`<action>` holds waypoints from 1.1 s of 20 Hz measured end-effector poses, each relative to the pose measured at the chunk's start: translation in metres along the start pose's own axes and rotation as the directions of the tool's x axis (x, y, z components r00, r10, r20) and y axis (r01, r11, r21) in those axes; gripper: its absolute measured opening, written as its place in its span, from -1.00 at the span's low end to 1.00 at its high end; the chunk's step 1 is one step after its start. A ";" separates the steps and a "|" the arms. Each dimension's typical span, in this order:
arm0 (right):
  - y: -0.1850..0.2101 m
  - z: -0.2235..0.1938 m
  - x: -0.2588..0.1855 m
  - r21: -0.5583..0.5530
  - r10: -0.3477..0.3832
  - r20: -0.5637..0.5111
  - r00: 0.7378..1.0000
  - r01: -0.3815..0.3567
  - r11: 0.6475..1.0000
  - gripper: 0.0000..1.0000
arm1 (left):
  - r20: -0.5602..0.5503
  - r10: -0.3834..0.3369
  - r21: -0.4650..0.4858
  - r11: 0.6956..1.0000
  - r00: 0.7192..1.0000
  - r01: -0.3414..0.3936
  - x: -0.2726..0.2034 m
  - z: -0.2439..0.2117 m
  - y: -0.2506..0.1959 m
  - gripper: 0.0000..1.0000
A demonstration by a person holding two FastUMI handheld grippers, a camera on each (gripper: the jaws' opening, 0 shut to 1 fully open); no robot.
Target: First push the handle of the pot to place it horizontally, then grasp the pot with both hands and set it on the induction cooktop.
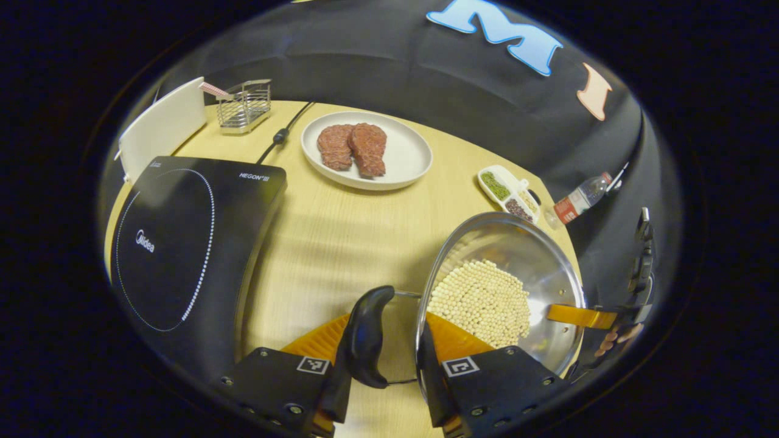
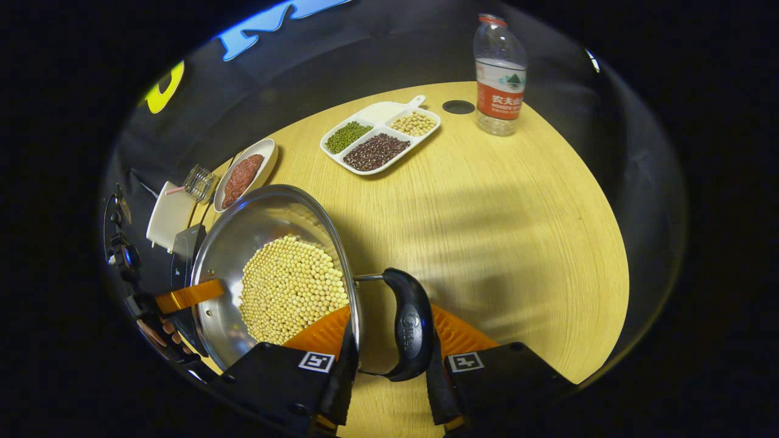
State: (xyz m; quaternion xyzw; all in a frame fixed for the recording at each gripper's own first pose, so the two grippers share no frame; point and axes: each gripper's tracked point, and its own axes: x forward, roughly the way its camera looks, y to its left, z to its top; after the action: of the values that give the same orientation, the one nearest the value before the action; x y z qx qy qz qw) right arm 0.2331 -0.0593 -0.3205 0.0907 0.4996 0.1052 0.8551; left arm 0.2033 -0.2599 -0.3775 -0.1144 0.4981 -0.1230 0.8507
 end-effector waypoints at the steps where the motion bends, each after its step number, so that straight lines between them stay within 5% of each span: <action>1: -0.005 -0.008 -0.015 0.009 -0.008 0.012 1.000 0.008 1.000 0.07 | 0.008 -0.011 0.019 1.000 1.000 0.011 -0.006 0.000 -0.003 -0.03; 3: -0.014 -0.018 -0.042 0.020 -0.025 0.034 0.999 0.025 0.999 0.02 | 0.007 -0.034 0.033 0.999 0.999 0.034 -0.020 -0.004 -0.007 0.11; 12: 0.024 -0.081 -0.119 0.104 -0.090 0.092 0.992 0.081 0.991 0.06 | -0.002 -0.115 0.119 0.986 0.993 0.114 -0.096 -0.024 0.004 0.04; 20: 0.085 -0.127 -0.140 0.127 -0.106 0.103 0.989 0.092 0.988 0.07 | -0.011 -0.143 0.146 0.979 0.990 0.143 -0.148 -0.040 0.062 0.11; 22: 0.103 -0.135 -0.140 0.115 -0.102 0.096 0.990 0.090 0.989 0.02 | -0.017 -0.140 0.140 0.980 0.990 0.141 -0.158 -0.044 0.083 -0.03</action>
State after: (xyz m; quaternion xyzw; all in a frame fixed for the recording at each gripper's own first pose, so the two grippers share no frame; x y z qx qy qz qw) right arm 0.0387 0.0084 -0.2417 0.1188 0.4644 0.0314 0.8771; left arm 0.0975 -0.1331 -0.2954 -0.0883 0.4820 -0.2180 0.8440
